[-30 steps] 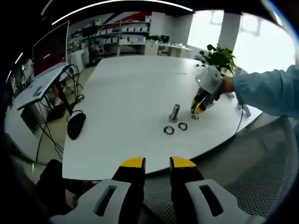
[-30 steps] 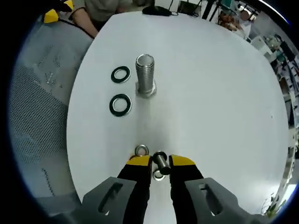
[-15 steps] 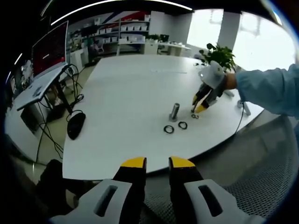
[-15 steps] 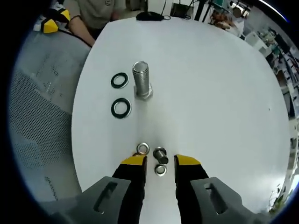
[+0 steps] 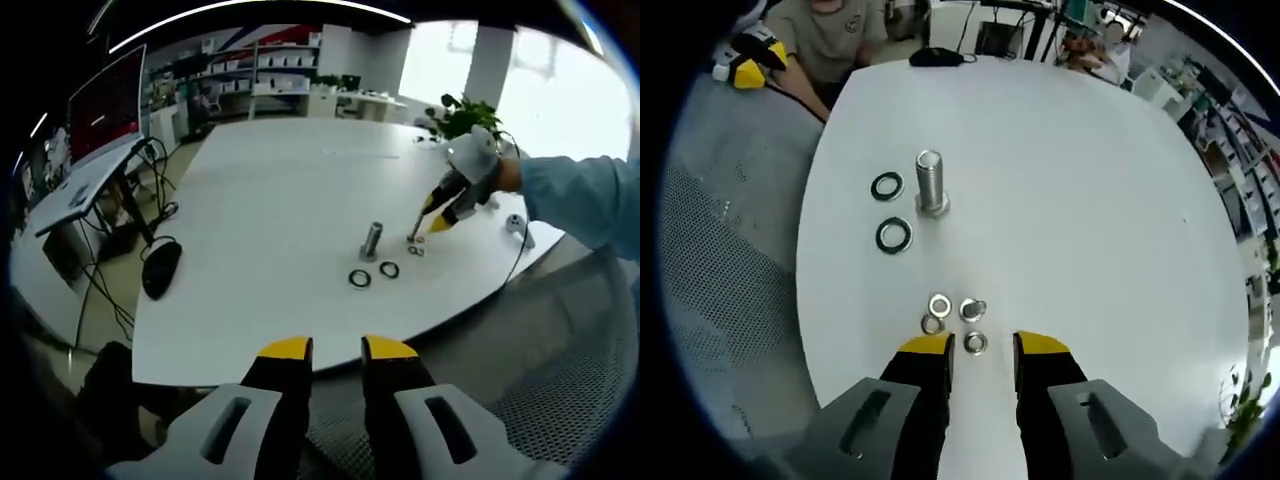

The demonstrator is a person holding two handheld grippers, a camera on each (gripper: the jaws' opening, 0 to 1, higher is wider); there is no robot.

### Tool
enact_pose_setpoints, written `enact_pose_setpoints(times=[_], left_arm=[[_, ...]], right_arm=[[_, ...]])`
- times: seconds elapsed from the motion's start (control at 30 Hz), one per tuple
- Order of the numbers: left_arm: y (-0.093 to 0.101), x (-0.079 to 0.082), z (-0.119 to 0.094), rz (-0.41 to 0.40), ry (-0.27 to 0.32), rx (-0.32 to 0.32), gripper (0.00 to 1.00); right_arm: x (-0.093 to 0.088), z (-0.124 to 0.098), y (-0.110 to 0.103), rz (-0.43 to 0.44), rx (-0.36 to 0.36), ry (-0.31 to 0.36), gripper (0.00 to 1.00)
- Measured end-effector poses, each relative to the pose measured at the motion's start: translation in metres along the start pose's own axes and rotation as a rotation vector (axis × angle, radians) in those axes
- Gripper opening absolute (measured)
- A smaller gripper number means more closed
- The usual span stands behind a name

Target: Place the washer onto the threaded stud by aligning its center hole with the stud, sliding it down to the base, and recovering from edge contact or off-axis alignment until the washer reaches the visible bottom stop.

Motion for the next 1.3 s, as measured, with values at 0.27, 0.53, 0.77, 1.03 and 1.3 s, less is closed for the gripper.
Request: enact_pose_setpoints(times=[0.27, 0.53, 0.77, 1.03, 1.3], left_arm=[[0.002, 0.001, -0.001, -0.003, 0.025, -0.016, 0.16], [0.002, 0.001, -0.002, -0.003, 0.032, -0.018, 0.15], [0.003, 0.001, -0.002, -0.003, 0.036, -0.02, 0.15], [0.003, 0.001, -0.003, -0.004, 0.045, -0.02, 0.14], [0.004, 0.002, -0.003, -0.002, 0.053, -0.025, 0.14]], right_arm=[[-0.008, -0.028, -0.003, 0.03, -0.031, 0.017, 0.25], [-0.013, -0.059, -0.013, 0.035, -0.055, 0.038, 0.25], [-0.016, -0.079, -0.02, 0.018, -0.071, 0.072, 0.25], [-0.022, -0.09, -0.028, 0.027, -0.074, 0.083, 0.25], [-0.022, -0.096, -0.034, 0.063, -0.081, 0.113, 0.25]])
Point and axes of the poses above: the point that each gripper's makers call its tool centre point, and the gripper's own axes: z roughly forward along the fingers, y roughly to its right, x roughly out of its top, the point moved 8 cm from there along -z, roughly backward along the fingers, and after that the axes turned 14 degrees about -x, right-handed, at the moved point
